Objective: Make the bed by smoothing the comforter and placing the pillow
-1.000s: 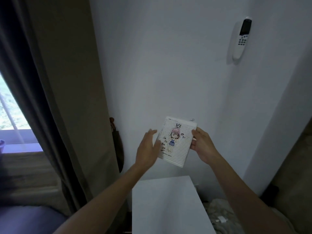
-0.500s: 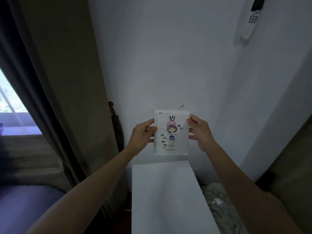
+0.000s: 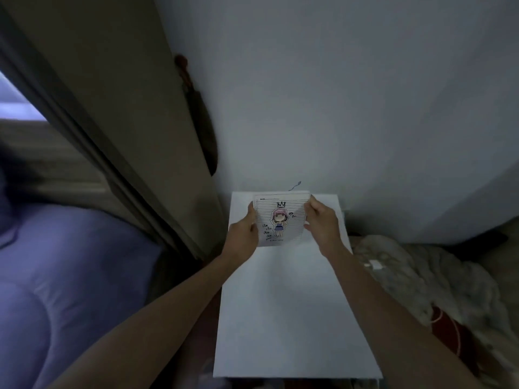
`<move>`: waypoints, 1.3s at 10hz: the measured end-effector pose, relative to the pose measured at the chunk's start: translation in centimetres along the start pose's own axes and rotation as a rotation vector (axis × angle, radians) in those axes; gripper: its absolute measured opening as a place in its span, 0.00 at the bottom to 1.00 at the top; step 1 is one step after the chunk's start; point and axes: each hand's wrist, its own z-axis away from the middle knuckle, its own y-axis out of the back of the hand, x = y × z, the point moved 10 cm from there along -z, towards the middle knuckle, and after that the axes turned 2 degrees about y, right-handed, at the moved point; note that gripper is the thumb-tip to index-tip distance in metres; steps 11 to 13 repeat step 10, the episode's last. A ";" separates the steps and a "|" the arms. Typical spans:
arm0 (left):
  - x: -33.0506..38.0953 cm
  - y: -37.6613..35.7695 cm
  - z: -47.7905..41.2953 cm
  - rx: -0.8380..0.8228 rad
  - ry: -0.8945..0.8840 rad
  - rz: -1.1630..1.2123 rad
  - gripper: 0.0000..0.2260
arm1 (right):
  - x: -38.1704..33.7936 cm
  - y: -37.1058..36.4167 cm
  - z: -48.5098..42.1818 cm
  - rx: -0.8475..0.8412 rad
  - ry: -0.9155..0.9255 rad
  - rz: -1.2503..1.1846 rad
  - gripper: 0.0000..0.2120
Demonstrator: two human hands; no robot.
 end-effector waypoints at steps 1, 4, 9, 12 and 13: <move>-3.6 -3.3 0.1 -0.029 0.118 0.001 0.28 | 4.7 -1.3 0.5 -0.035 -0.066 -0.095 0.13; -7.9 -7.2 2.5 -0.056 0.228 0.009 0.30 | 9.2 -2.9 1.0 -0.112 -0.092 -0.131 0.16; -9.4 -8.5 4.7 -0.149 0.263 -0.025 0.33 | 7.2 -2.8 2.6 -0.120 -0.051 -0.011 0.17; -9.2 -7.7 5.1 -0.155 0.285 -0.094 0.32 | 6.8 -1.9 2.9 -0.104 -0.099 0.099 0.19; -9.2 -7.7 5.1 -0.155 0.285 -0.094 0.32 | 6.8 -1.9 2.9 -0.104 -0.099 0.099 0.19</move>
